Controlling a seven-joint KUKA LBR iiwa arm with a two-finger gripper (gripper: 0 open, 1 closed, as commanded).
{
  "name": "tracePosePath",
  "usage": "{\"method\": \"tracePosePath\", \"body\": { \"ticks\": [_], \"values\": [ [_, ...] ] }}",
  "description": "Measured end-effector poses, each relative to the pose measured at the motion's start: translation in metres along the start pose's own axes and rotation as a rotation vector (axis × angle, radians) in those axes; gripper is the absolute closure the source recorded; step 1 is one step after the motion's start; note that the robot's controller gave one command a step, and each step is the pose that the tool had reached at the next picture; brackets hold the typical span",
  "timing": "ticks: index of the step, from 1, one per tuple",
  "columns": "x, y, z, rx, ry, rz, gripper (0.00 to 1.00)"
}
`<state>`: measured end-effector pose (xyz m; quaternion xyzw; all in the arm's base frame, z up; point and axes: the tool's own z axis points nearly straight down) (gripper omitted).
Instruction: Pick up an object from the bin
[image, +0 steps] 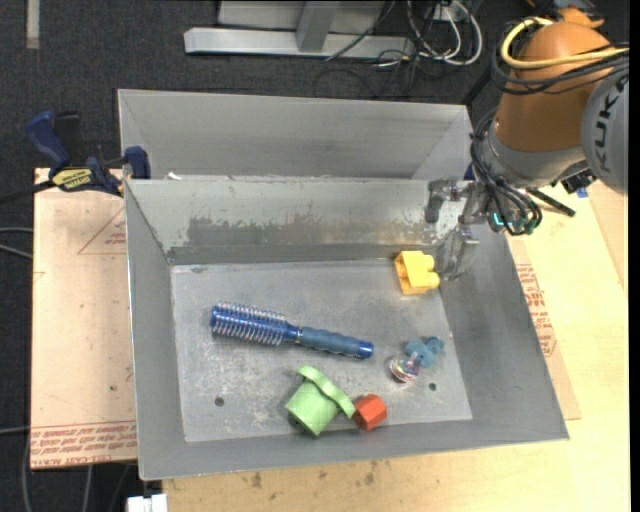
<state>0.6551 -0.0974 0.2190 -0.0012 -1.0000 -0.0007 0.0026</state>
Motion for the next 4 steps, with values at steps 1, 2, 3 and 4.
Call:
{"method": "tracePosePath", "body": {
  "ticks": [1,2,3,4],
  "values": [
    [0.034,0.082,0.095,-0.004,0.003,-0.006,0.0],
    [0.09,0.149,0.151,-0.002,-0.001,-0.225,0.0],
    [0.087,0.147,0.149,0.001,-0.007,-0.223,1.0],
    [0.092,0.138,0.012,0.002,-0.016,-0.204,1.0]
  ]
}}
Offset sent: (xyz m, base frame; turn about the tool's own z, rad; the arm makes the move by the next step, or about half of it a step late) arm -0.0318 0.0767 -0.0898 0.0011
